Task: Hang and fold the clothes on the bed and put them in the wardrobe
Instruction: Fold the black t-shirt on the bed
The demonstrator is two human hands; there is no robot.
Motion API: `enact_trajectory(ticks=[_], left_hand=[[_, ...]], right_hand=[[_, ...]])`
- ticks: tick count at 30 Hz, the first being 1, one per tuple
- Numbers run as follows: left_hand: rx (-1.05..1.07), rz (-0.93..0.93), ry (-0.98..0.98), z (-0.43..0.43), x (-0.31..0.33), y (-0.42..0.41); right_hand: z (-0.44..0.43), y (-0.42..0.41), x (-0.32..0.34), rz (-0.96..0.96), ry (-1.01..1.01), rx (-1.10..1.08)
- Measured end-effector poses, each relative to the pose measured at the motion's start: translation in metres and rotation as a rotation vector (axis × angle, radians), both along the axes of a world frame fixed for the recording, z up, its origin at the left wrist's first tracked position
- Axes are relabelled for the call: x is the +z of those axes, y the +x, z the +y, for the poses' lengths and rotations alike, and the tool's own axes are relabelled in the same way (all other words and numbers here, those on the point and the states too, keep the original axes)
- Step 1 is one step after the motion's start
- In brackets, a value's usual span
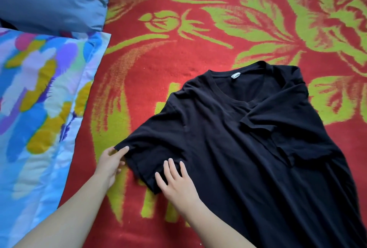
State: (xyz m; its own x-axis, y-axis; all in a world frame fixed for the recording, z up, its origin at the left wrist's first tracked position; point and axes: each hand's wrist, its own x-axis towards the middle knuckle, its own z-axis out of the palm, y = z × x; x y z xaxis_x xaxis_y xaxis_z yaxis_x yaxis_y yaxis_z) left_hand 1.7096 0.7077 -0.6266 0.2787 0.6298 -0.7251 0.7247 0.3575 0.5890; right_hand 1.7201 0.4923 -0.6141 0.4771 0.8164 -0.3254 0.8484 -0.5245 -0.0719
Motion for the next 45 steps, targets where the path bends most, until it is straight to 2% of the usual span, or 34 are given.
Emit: enact_trajectory(ticks=[4, 8, 11, 13, 16, 18, 20, 22, 24, 27, 29, 31, 33, 37, 41, 45], left_hand=[[-0.134, 0.03, 0.039, 0.007, -0.007, -0.004], [-0.072, -0.063, 0.094, -0.005, 0.003, 0.002], [-0.103, -0.186, 0.261, -0.032, 0.033, 0.027], [-0.204, -0.315, 0.338, -0.061, 0.059, 0.054], [-0.363, -0.564, 0.263, -0.118, 0.099, 0.102], [-0.475, -0.625, 0.117, -0.156, 0.115, 0.125], [-0.602, -0.535, 0.07, -0.183, 0.113, 0.133], [-0.786, -0.369, 0.157, -0.191, 0.097, 0.127], [-1.076, -0.172, 0.344, -0.187, 0.079, 0.116], [-1.441, 0.145, 0.478, -0.174, 0.056, 0.1], [-1.526, 0.24, 0.457, -0.17, 0.045, 0.098], [-1.492, 0.215, 0.472, -0.164, 0.041, 0.105], [-1.393, 0.156, 0.542, -0.156, 0.04, 0.121], [-1.169, 0.112, 0.632, -0.136, 0.041, 0.165], [-1.067, 0.137, 0.648, -0.114, 0.036, 0.204], [-0.958, 0.139, 0.572, -0.097, 0.025, 0.234]], right_hand=[[0.009, 0.001, -0.013, -0.09, 0.05, -0.044], [0.015, 0.014, -0.008, -0.098, 0.283, -0.137], [-0.003, 0.029, 0.003, -0.067, 0.516, -0.266], [-0.027, 0.036, 0.008, 0.019, 0.721, -0.503], [-0.07, 0.04, 0.02, 0.365, 0.907, -1.225], [-0.098, 0.039, 0.021, 0.514, 0.84, -1.584], [-0.123, 0.038, 0.02, 0.569, 0.742, -1.738], [-0.142, 0.042, 0.021, 0.516, 0.665, -1.722], [-0.157, 0.052, 0.023, 0.356, 0.591, -1.591], [-0.174, 0.074, 0.022, 0.194, 0.29, -1.13], [-0.184, 0.091, 0.02, 0.192, 0.126, -0.815], [-0.193, 0.115, 0.021, 0.126, 0.087, -0.685], [-0.205, 0.147, 0.025, 0.021, 0.179, -0.723], [-0.224, 0.229, 0.032, -0.065, 0.099, -0.768], [-0.223, 0.303, 0.039, -0.014, 0.221, -0.9], [-0.205, 0.349, 0.033, 0.0, 0.075, -0.837]])
